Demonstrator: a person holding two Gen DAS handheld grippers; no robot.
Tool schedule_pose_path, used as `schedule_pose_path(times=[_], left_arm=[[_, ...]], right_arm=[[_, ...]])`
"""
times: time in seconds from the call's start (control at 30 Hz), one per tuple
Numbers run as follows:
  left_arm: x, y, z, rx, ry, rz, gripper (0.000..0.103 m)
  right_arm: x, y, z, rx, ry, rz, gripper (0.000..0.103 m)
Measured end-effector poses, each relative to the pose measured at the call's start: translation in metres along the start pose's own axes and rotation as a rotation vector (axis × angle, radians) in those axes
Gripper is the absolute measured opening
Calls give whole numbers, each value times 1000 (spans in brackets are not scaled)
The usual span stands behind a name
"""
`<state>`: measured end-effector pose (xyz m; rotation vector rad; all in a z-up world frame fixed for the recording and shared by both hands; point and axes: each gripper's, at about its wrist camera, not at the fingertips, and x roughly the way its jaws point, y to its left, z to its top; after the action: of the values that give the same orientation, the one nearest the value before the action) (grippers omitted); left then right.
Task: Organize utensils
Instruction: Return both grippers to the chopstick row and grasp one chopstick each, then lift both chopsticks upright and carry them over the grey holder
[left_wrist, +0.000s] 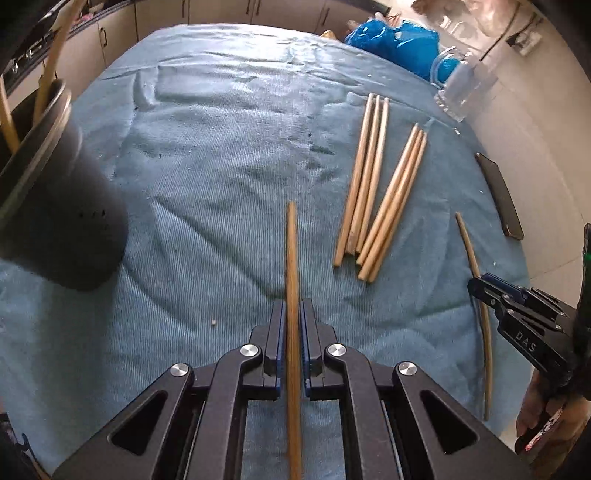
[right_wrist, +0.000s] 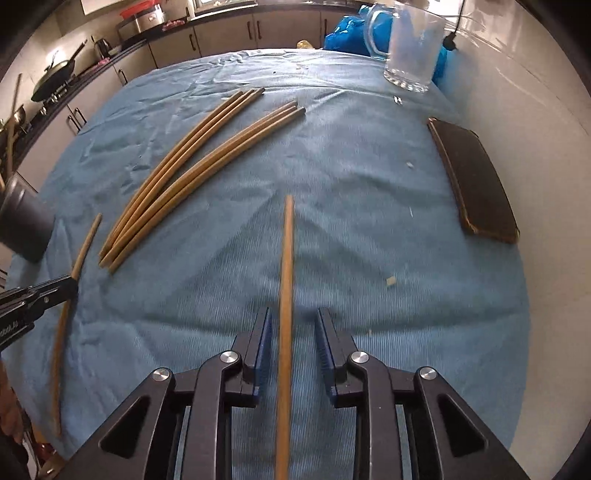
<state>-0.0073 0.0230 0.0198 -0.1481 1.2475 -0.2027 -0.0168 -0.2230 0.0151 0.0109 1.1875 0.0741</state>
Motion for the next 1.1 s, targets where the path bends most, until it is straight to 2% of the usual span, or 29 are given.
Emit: schedule_pose_path(times=[0.2, 0.4, 0.6, 0.63, 0.7, 0.77, 0.87, 1.0, 1.07, 1.1], left_arm=[[7, 1, 18, 1, 58, 21, 7], [11, -8, 23, 88, 109, 51, 7], [14, -8, 32, 101, 171, 46, 7], [14, -8, 32, 108, 175, 45, 7], [14, -10, 31, 129, 175, 46, 7], [13, -9, 28, 143, 158, 43, 6], [8, -8, 22, 130, 98, 39, 6], [-15, -2, 4, 125, -1, 5, 6], [-33, -1, -6, 123, -78, -6, 6], [-42, 1, -10, 121, -109, -25, 6]], right_arm=[[10, 9, 28, -56, 81, -34, 26], [17, 19, 44, -180, 256, -63, 26], [26, 20, 58, -192, 375, -54, 25], [28, 19, 62, -188, 384, -46, 24], [31, 17, 67, -171, 409, 3, 12], [31, 20, 68, -201, 394, 5, 9], [22, 29, 57, -244, 302, -11, 7], [5, 21, 38, -193, 161, 47, 7], [-11, 17, 22, -146, 72, 112, 7], [-18, 17, 15, -138, 33, 116, 7]])
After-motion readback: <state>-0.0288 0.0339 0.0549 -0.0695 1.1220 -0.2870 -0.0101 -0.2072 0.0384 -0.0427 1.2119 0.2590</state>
